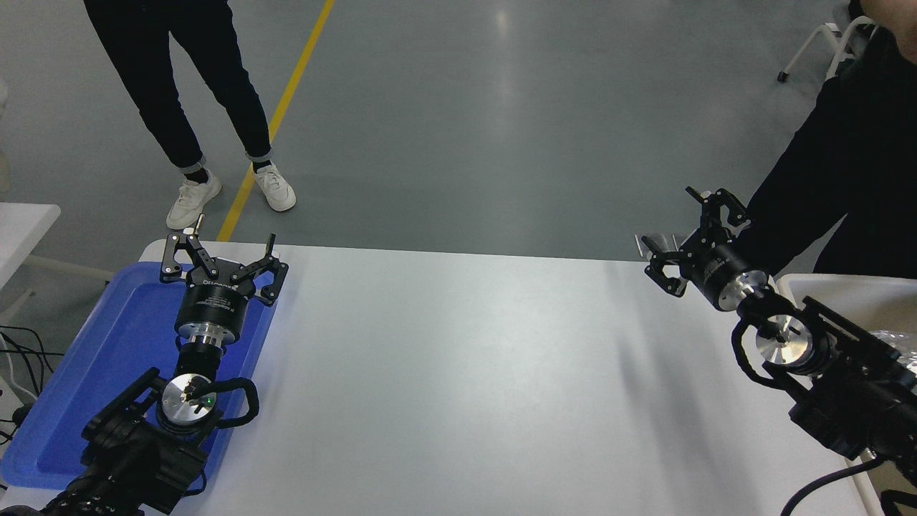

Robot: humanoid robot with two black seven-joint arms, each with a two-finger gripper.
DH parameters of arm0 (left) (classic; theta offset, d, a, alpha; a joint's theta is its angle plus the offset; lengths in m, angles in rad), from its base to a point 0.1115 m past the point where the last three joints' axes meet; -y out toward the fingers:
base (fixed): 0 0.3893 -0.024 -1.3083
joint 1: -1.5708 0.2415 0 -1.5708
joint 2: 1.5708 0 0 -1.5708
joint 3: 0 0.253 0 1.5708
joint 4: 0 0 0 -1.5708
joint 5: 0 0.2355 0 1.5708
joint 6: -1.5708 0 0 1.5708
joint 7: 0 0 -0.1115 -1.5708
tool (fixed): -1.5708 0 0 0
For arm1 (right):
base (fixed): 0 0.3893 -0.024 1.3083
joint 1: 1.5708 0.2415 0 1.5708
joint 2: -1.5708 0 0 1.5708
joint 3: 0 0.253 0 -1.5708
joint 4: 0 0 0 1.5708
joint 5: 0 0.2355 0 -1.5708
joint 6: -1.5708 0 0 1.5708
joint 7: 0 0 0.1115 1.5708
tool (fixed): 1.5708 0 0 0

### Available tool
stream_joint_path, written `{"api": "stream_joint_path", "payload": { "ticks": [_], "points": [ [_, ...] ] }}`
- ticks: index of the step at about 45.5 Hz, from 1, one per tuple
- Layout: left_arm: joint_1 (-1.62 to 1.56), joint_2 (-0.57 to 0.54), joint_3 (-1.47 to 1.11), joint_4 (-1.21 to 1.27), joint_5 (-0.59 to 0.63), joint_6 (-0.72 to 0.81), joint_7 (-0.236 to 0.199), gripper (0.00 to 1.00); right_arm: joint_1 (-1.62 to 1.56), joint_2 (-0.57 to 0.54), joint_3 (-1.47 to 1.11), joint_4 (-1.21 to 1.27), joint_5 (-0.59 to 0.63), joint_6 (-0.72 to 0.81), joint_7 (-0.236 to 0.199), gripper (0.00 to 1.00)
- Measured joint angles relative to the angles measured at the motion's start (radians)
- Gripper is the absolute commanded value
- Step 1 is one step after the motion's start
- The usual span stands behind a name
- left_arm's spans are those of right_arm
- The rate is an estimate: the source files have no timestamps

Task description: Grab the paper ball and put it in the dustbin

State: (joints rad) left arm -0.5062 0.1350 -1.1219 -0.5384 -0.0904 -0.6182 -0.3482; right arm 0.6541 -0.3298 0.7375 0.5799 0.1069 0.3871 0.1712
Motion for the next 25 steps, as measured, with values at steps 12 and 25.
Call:
{"api": "stream_joint_path", "payload": {
  "ticks": [12,25],
  "points": [
    [0.0,0.0,0.0,0.0,0.0,0.0,0.0,1.0,-0.026,0.002,0.052,-0.025,0.002,0.052,0.002,1.0],
    [0.0,0.0,0.0,0.0,0.0,0.0,0.0,1.0,-0.053,0.0,0.076,-0.05,0.022,0.111,0.002,1.0]
  ]
}}
